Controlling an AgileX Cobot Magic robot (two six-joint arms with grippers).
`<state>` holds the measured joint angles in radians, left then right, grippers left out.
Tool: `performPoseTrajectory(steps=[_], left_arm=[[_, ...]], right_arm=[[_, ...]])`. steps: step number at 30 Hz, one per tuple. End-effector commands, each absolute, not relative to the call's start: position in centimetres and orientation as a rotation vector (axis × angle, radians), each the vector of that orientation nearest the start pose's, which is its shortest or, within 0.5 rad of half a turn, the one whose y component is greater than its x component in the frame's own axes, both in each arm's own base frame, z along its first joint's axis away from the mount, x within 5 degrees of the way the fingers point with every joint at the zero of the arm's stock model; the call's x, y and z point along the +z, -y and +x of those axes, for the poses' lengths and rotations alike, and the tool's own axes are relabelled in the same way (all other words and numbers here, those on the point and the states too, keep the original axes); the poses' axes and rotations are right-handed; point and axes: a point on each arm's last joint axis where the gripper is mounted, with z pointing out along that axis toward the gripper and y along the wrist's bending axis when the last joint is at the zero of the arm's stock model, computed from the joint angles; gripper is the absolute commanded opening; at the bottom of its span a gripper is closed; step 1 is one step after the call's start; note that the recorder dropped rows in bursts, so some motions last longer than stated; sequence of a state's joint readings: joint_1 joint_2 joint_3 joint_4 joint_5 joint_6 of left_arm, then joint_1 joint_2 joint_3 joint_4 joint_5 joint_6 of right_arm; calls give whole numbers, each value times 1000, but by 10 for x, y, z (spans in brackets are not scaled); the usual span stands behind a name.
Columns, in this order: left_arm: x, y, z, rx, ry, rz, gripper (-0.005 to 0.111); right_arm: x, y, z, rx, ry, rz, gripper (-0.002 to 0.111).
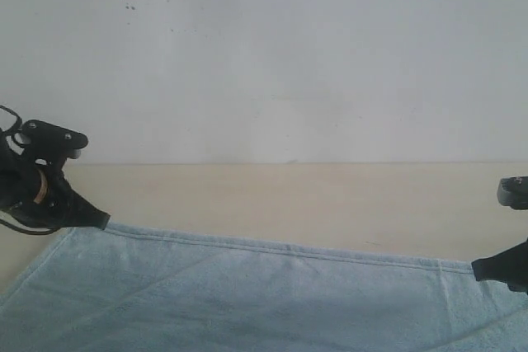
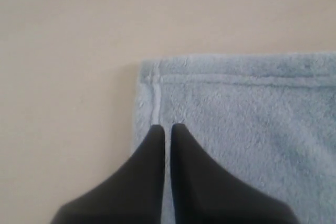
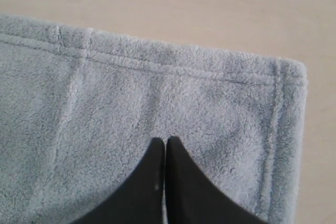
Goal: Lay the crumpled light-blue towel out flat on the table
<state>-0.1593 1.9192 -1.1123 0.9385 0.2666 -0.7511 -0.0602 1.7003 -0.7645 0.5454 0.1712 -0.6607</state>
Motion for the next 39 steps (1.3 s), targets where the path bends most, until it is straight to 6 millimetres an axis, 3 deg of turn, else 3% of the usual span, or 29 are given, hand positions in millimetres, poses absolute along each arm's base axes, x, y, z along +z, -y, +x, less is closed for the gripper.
performPoseTrajectory(steps=[1,9,17,22,28,31,34,39], left_arm=[[148,46,408,250,-2402,329,5],[124,40,425,277,-2433,340,5],[101,18,435,309,-2469,320,5],[91,22,438,228,-2448,348,5],[79,20,448,280,-2472,346,5],[80,9,453,371,-2500,284,5],[81,-9,452,440,-2537,111,5],[78,-32,447,501,-2578,14,5]], right_arm=[[148,11,306,26,-2547,-119,0],[149,12,307,15,-2535,-115,0],[149,13,308,8,-2528,-113,0],[150,13,308,3,-2523,-111,0],[149,12,308,10,-2530,-114,0],[149,12,308,12,-2533,-114,0],[149,12,307,15,-2536,-115,0],[149,13,308,3,-2526,-124,0]])
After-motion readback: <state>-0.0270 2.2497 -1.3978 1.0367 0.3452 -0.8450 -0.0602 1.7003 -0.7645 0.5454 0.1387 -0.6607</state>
